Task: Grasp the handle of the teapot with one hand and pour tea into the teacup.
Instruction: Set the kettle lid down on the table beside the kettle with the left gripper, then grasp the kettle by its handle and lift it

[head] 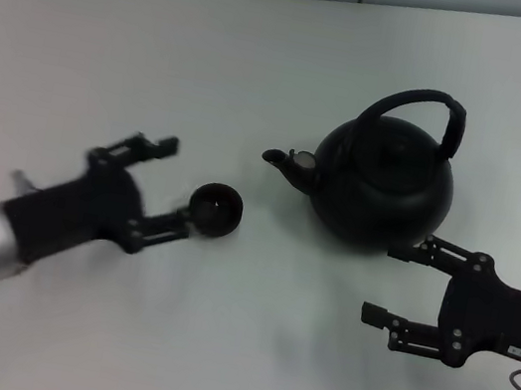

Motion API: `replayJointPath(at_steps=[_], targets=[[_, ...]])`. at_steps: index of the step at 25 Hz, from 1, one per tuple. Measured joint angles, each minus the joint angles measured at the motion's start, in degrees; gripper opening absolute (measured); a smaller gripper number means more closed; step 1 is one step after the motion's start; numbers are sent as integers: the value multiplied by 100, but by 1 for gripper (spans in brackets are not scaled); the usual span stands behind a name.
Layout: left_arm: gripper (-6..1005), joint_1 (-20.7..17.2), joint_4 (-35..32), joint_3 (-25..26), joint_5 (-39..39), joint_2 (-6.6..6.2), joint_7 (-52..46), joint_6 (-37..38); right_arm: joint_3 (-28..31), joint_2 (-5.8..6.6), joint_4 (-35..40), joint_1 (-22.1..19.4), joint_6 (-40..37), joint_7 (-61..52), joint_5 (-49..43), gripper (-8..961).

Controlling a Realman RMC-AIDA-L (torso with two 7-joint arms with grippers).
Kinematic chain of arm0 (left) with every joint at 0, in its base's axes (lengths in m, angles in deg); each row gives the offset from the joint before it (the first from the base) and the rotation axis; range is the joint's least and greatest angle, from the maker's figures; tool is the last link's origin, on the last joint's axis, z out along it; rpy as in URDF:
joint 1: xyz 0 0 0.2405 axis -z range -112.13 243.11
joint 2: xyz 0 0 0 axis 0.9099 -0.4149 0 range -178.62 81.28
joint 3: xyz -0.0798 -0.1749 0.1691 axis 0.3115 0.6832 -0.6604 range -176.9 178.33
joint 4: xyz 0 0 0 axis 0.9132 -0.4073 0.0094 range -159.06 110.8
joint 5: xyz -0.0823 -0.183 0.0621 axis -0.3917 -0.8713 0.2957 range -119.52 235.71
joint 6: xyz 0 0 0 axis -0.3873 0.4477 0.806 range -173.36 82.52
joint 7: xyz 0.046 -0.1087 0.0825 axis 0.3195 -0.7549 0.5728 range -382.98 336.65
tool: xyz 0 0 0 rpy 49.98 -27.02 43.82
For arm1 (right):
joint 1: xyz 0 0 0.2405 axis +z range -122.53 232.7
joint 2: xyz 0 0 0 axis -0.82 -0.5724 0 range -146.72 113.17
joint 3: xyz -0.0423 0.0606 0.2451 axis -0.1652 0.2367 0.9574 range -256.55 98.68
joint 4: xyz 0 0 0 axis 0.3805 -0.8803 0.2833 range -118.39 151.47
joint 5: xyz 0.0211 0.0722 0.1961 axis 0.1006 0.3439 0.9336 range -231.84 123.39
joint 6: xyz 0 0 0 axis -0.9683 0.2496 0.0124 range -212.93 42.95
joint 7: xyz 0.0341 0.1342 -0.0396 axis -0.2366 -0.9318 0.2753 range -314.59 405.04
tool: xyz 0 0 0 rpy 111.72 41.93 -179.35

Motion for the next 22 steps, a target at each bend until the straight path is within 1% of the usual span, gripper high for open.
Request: replayJointPath(at_steps=[4, 7, 9, 12, 18, 22], targets=[[812, -620, -961, -70, 7, -16, -577, 1304, 23, 4, 2, 22, 9, 0, 0, 816], [812, -995, -1598, -148, 12, -34, -1157, 1974, 82, 8, 10, 23, 13, 0, 0, 816], [813, -1196, -1878, -178, 15, -53, -1393, 2227, 133, 10, 9, 24, 12, 0, 0, 816], [813, -1355, -2047, -192, 14, -79, -1491, 2400, 159, 15, 1, 26, 10, 0, 3, 817], [812, -1411, -2068, -218, 21, -97, -1495, 2456, 157, 12, -8, 35, 13, 0, 9, 817], [813, -1490, -2248, -406, 141, -104, -1494, 2266, 158, 11, -7, 37, 16, 0, 10, 817]])
